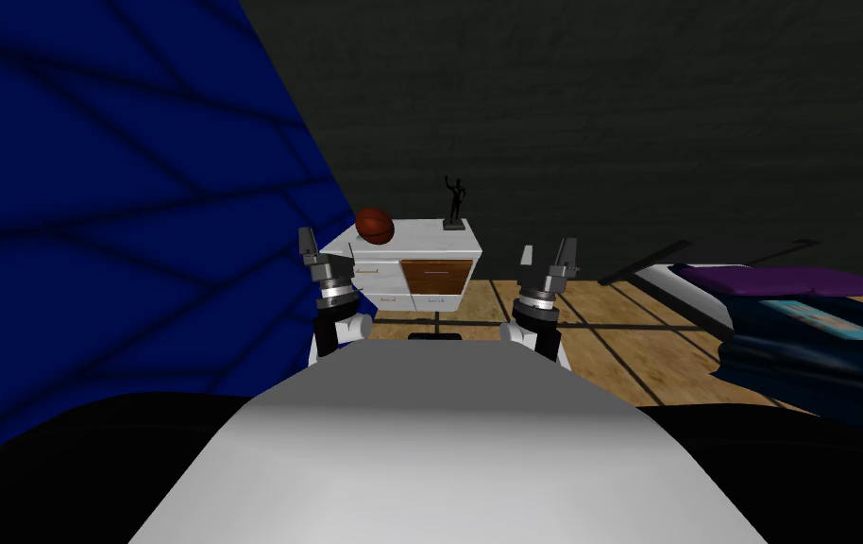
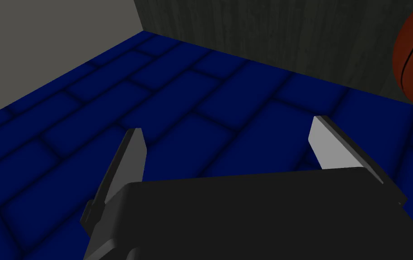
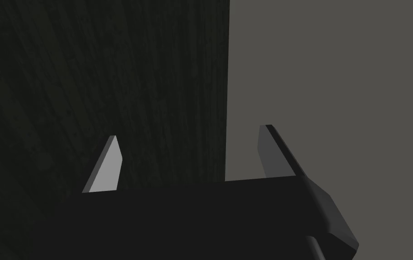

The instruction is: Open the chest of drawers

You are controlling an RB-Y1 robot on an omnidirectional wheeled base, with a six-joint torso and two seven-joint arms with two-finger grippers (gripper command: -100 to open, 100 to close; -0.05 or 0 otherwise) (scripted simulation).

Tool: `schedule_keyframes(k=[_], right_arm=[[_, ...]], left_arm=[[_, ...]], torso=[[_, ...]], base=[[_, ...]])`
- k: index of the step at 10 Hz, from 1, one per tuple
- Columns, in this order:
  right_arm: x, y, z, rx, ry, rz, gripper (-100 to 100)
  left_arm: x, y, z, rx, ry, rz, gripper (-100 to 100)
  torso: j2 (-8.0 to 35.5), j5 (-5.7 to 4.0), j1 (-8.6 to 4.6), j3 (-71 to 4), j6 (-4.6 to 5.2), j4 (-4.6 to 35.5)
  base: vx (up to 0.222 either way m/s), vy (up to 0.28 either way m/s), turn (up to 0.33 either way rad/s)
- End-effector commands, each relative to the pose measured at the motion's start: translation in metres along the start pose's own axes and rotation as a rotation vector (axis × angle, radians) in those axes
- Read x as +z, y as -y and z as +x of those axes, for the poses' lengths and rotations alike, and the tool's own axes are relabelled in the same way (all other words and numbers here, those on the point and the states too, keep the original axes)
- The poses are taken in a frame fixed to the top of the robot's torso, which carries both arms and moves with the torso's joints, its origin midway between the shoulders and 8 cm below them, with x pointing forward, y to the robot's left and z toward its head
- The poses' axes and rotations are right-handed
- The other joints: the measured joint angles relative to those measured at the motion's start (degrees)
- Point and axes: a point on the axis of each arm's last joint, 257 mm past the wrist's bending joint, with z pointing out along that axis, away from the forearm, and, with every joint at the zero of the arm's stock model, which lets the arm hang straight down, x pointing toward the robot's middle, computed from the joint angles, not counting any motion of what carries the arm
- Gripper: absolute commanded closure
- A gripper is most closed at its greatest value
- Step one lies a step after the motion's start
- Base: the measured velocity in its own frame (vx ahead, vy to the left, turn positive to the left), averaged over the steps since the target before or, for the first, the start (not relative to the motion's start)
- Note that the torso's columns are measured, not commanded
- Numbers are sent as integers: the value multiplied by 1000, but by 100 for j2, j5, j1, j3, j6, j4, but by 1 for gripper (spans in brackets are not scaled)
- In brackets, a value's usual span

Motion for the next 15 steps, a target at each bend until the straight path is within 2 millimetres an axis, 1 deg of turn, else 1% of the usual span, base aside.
schedule_keyframes(k=[1,3,9,10,11,12,15], right_arm=[[0,0,0,0,0,0,0],[0,0,0,0,0,0,0],[0,0,0,0,0,0,0],[0,0,0,0,0,0,0],[0,0,0,0,0,0,0],[0,0,0,0,0,0,0],[0,0,0,0,0,0,0]], left_arm=[[0,0,0,0,0,0,0],[0,0,0,0,0,0,0],[0,0,0,0,0,0,0],[0,-4,5,16,-36,-8,-100],[0,-8,8,26,-61,-16,-100],[-1,-13,11,36,-83,-25,-100],[-4,-33,17,60,-131,-63,-100]], torso=[[232,0,0,-467,0,235],[1003,0,0,-2014,0,1006],[3539,0,0,-7073,0,3537],[3962,0,0,-7919,0,3960],[4154,0,0,-8314,0,4149],[4206,0,-1,-8427,0,4205],[4227,-1,-3,-8457,0,4228]], base=[[0,0,0],[0,0,0],[0,0,0],[9,-5,-7],[9,-12,-9],[9,-19,-10],[16,-27,-15]])
